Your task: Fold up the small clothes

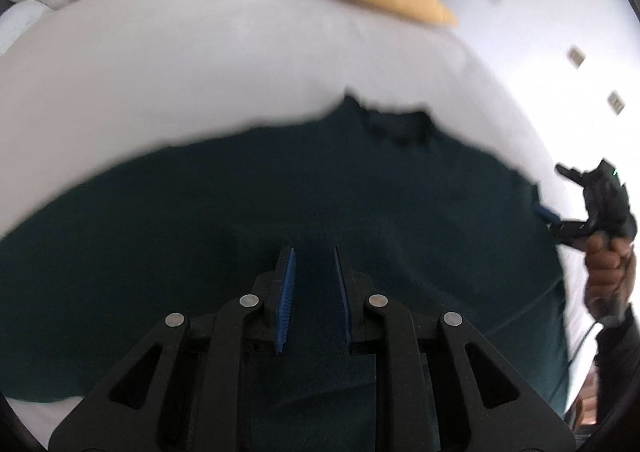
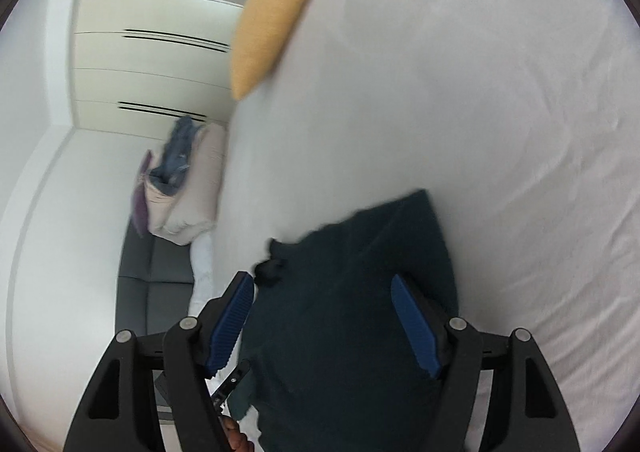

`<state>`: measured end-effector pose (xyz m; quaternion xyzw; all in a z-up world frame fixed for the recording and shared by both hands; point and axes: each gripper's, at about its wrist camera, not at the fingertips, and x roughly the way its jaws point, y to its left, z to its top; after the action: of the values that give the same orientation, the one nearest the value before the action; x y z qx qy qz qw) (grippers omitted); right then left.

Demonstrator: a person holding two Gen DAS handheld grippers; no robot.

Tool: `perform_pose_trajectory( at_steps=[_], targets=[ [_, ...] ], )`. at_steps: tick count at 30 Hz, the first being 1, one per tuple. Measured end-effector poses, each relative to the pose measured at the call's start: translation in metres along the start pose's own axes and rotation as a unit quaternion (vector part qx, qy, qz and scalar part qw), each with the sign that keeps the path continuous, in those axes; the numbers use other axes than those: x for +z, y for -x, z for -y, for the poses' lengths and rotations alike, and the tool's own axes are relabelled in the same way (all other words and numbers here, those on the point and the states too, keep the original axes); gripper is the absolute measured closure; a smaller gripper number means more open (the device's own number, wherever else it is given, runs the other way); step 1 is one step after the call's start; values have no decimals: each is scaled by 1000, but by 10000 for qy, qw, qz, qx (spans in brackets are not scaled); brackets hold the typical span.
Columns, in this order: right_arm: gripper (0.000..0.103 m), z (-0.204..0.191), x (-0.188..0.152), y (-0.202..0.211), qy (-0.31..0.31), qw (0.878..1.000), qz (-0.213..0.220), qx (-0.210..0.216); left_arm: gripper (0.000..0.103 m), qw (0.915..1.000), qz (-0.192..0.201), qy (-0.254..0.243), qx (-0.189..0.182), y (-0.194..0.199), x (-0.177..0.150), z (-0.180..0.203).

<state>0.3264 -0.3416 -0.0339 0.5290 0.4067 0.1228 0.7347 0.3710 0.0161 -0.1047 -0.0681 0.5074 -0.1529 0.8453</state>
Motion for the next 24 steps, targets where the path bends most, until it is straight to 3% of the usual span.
perform_pose_trajectory(
  at_steps=[6, 15, 19, 22, 24],
  targets=[
    [31, 8, -22, 8, 175, 9996, -145, 167, 85, 9998, 70, 110, -161, -3, -8, -6],
    [30, 20, -81, 44, 182, 9987, -415, 235, 85, 9993, 91, 245, -262, 9, -21, -18],
    [30, 21, -94, 50, 234, 9984, -514, 84, 85, 9969, 171, 619, -454, 41, -35, -34],
    [31, 17, -99, 48, 413, 9979, -471, -153, 84, 9903, 576, 1062, -690, 85, -53, -62],
    [31, 10, -104, 53, 297, 9985, -314, -321, 69, 9840, 824, 1375, -784, 111, -68, -88]
  ],
)
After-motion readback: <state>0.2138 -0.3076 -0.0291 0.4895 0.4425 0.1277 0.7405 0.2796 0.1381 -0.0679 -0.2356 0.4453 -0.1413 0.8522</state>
